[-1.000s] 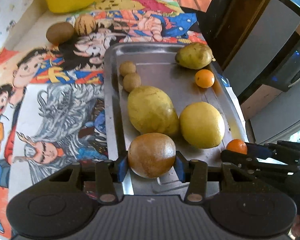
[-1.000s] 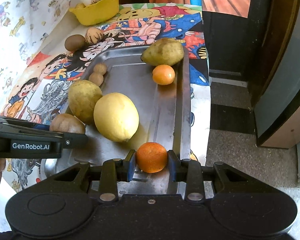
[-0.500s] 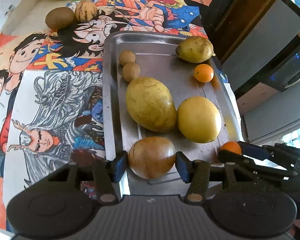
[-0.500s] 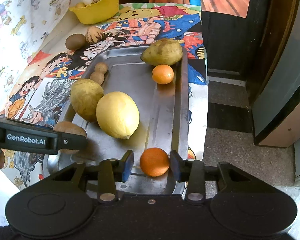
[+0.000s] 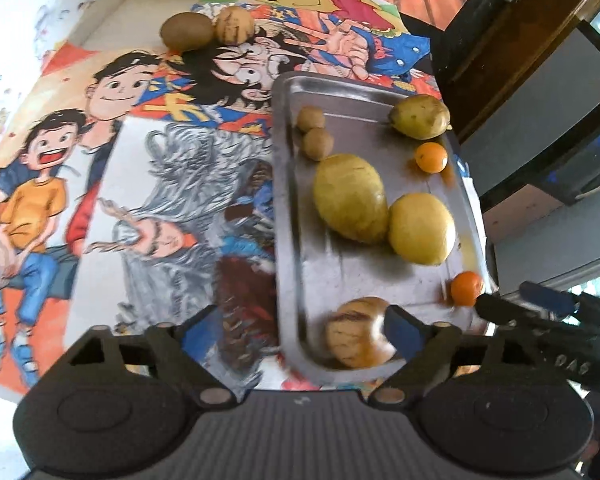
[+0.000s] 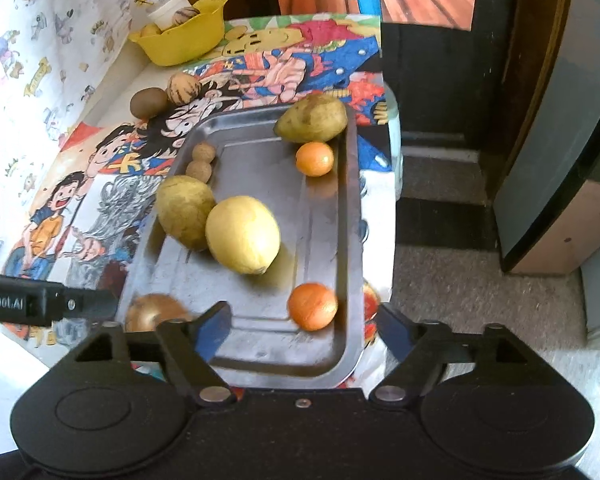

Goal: Organize fruits
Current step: 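Open the left gripper to drop the brown fruit onto the tray while the right releases the orange, then move the left tool toward the brown round fruit while the right approaches the striped pale fruit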

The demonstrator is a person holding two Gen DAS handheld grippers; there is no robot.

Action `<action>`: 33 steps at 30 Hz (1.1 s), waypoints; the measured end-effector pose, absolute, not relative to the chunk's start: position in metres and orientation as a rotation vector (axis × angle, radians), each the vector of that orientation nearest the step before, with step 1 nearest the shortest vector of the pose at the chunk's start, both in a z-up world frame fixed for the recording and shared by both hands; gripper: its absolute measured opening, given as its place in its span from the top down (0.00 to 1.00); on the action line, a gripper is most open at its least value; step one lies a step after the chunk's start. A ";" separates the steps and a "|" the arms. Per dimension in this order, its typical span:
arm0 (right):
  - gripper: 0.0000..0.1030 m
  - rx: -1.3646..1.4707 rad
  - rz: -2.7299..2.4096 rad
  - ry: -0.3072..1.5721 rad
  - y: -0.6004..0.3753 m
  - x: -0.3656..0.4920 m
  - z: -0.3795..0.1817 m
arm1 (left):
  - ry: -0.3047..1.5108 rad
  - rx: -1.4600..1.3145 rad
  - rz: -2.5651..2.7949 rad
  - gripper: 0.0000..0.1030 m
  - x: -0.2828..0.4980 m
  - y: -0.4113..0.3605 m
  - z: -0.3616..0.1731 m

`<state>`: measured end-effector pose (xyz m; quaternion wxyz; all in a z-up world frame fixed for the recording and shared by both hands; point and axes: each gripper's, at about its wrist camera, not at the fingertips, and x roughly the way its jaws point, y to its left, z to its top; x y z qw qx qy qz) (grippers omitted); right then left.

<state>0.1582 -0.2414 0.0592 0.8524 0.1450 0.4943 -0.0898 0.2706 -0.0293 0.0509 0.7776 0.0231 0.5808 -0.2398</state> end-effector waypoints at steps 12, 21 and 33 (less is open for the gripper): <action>0.04 0.383 -0.124 1.264 -0.213 0.171 0.060 | 1.408 0.238 -0.399 0.01 0.252 0.008 0.039; 0.02 0.332 -0.032 1.272 -0.196 0.202 0.075 | 1.413 0.220 -0.229 0.01 0.263 0.034 0.047; 0.02 0.151 0.148 1.210 -0.178 0.249 0.085 | 1.422 0.173 -0.003 0.01 0.290 0.069 0.038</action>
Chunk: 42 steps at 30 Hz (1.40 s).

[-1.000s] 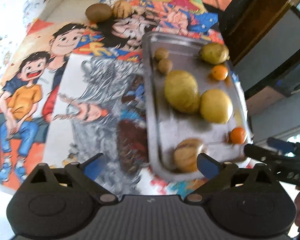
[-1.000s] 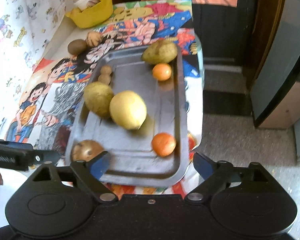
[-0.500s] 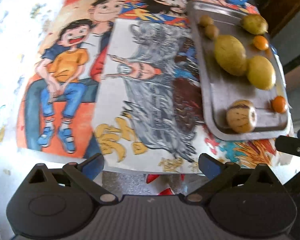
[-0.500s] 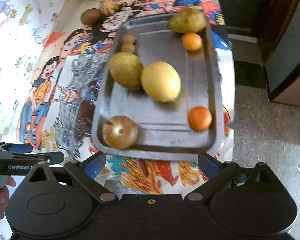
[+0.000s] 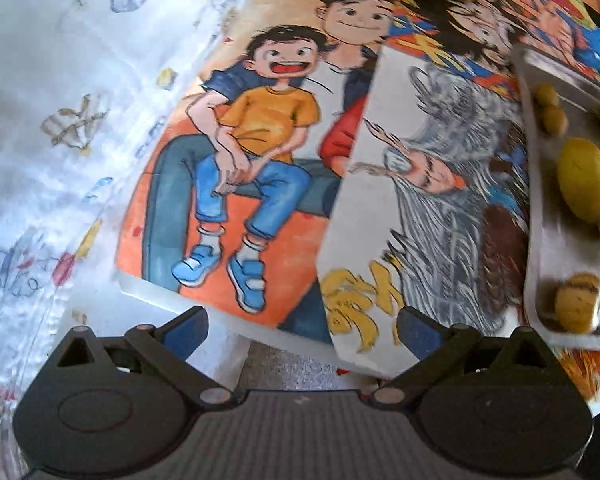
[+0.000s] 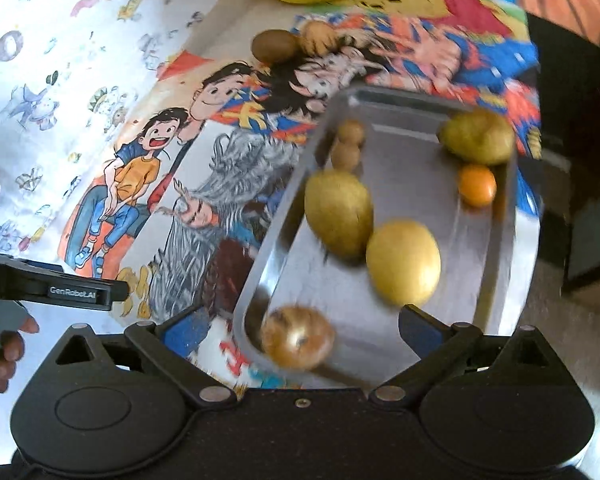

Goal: Organize fruits
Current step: 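Move the left tool toward the brown round fruit while the right approaches the striped pale fruit, then close the left gripper on the brown round fruit while the right grasps the striped pale fruit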

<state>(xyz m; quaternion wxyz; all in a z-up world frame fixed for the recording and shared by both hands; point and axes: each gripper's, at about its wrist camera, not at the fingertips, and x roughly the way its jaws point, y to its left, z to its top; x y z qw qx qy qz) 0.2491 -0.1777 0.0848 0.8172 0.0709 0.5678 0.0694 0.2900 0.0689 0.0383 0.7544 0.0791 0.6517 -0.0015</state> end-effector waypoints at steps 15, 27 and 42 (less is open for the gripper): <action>0.02 -0.305 0.436 1.006 -0.203 0.355 0.090 | 1.198 0.398 0.046 0.01 0.351 0.030 0.044; 0.02 -0.691 0.735 0.851 -0.209 0.460 0.067 | 0.744 0.850 -0.281 0.01 0.429 -0.038 0.032; 0.09 -0.995 0.842 0.771 -0.181 0.524 0.023 | 0.571 1.065 -0.586 0.01 0.483 -0.067 0.000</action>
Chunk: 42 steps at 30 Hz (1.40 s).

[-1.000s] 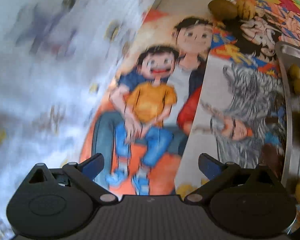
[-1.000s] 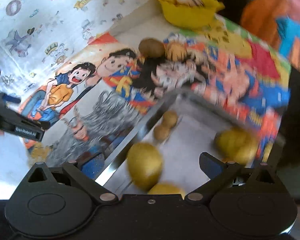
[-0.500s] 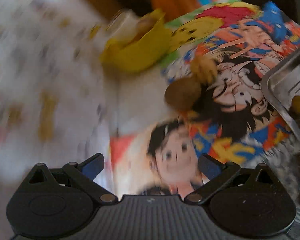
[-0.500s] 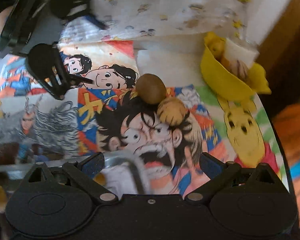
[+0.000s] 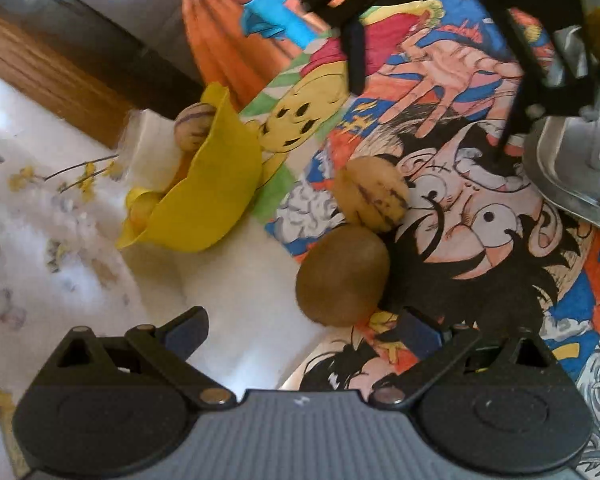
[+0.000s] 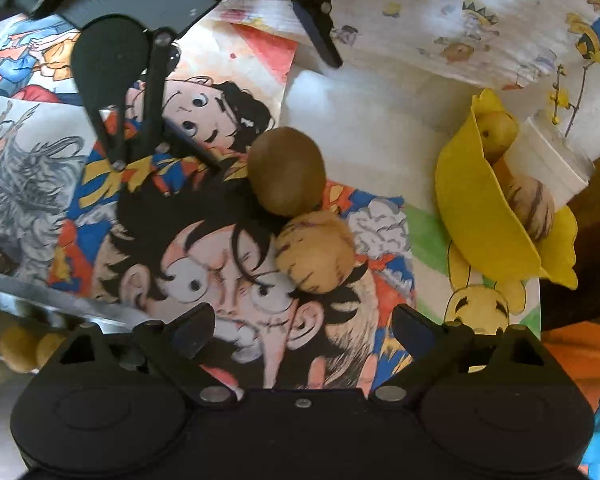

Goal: Organize fruits
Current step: 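Close the left gripper on the brown round fruit while the right grasps the striped pale fruit, then carry the brown fruit in the left gripper to the tray while the right carries the striped fruit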

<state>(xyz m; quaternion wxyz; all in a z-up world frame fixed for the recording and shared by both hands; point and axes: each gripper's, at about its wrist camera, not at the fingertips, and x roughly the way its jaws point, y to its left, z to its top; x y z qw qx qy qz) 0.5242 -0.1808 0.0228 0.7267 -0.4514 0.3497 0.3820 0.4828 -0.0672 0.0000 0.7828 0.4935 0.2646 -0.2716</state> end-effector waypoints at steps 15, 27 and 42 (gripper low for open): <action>0.39 -1.090 0.993 0.758 -0.159 0.550 0.013 | 0.617 1.067 -0.724 0.03 0.505 -0.085 -0.010; 0.47 -1.091 1.051 0.760 -0.150 0.554 0.003 | 0.762 0.953 -0.794 0.14 0.531 -0.086 -0.002; 0.48 -0.989 0.970 0.759 -0.155 0.552 0.003 | 0.854 0.792 -0.753 0.39 0.549 -0.083 0.000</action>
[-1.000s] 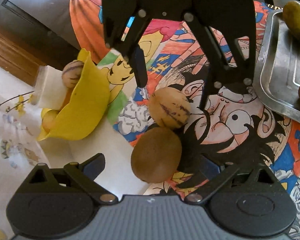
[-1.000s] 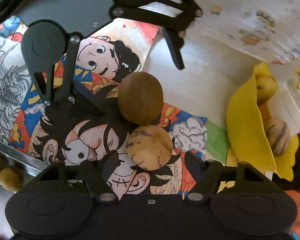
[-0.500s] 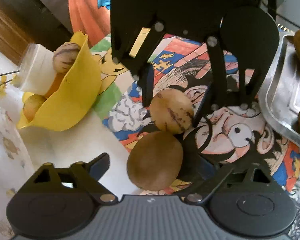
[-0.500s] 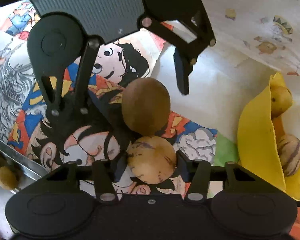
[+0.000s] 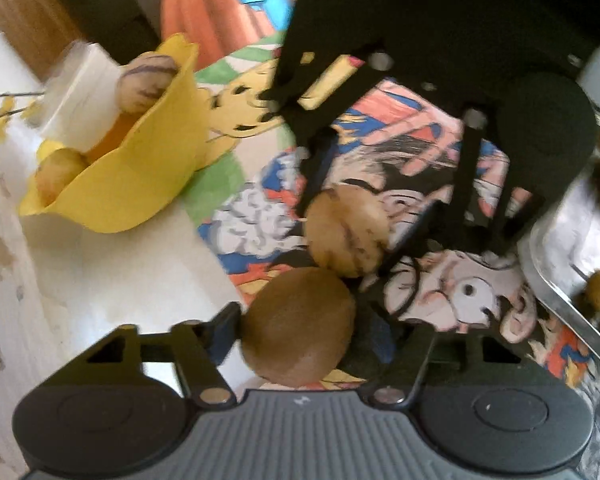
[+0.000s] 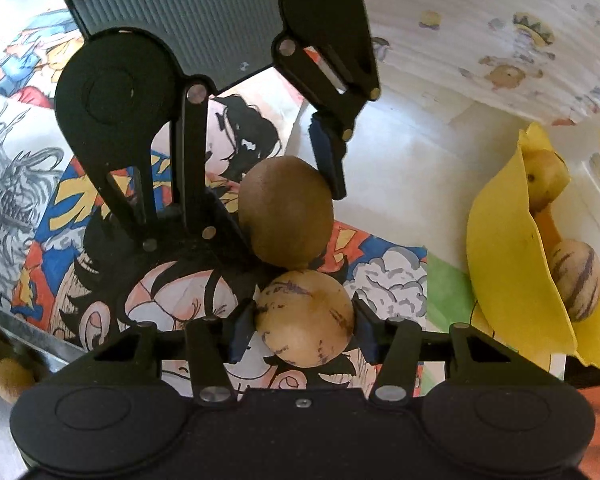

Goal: Organize fruits
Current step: 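Carry the brown fruit in the left gripper to the tray while the right carries the striped fruit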

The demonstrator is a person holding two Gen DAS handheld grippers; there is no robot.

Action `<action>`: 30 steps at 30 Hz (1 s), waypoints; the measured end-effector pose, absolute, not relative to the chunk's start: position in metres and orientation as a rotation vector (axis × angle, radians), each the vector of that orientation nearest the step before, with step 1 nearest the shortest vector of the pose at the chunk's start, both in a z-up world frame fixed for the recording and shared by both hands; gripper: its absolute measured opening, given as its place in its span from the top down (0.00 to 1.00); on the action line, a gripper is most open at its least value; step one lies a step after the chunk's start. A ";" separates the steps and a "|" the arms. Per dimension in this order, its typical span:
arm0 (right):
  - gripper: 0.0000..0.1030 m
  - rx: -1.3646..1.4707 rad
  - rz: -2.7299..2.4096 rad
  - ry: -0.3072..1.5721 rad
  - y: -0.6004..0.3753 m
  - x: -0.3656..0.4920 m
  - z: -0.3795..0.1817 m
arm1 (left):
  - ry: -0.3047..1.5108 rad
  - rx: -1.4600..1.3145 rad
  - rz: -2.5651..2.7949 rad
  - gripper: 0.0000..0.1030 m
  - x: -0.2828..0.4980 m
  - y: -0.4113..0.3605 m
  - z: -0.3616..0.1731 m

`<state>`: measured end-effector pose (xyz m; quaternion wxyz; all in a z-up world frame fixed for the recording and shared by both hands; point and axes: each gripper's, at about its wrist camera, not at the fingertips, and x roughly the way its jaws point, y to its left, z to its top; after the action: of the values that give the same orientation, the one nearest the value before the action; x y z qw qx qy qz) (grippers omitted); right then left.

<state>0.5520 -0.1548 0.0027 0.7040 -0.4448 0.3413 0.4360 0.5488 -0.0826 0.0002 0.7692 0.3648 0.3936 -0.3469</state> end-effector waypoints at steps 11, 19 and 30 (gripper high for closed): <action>0.49 -0.798 0.810 0.849 -0.167 0.548 0.011 | 0.936 0.596 -0.642 0.40 0.558 -0.072 0.006; 0.49 -0.568 0.649 0.941 -0.183 0.550 0.015 | 1.049 0.270 -0.524 0.40 0.562 -0.046 0.011; 0.49 -0.168 0.502 1.110 -0.216 0.554 0.018 | 1.142 -0.050 -0.370 0.40 0.539 -0.021 0.009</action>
<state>0.5542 -0.2160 0.0181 0.8168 -0.0789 0.5208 0.2354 0.5386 -0.0213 0.0086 0.8250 -0.0233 0.5372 -0.1739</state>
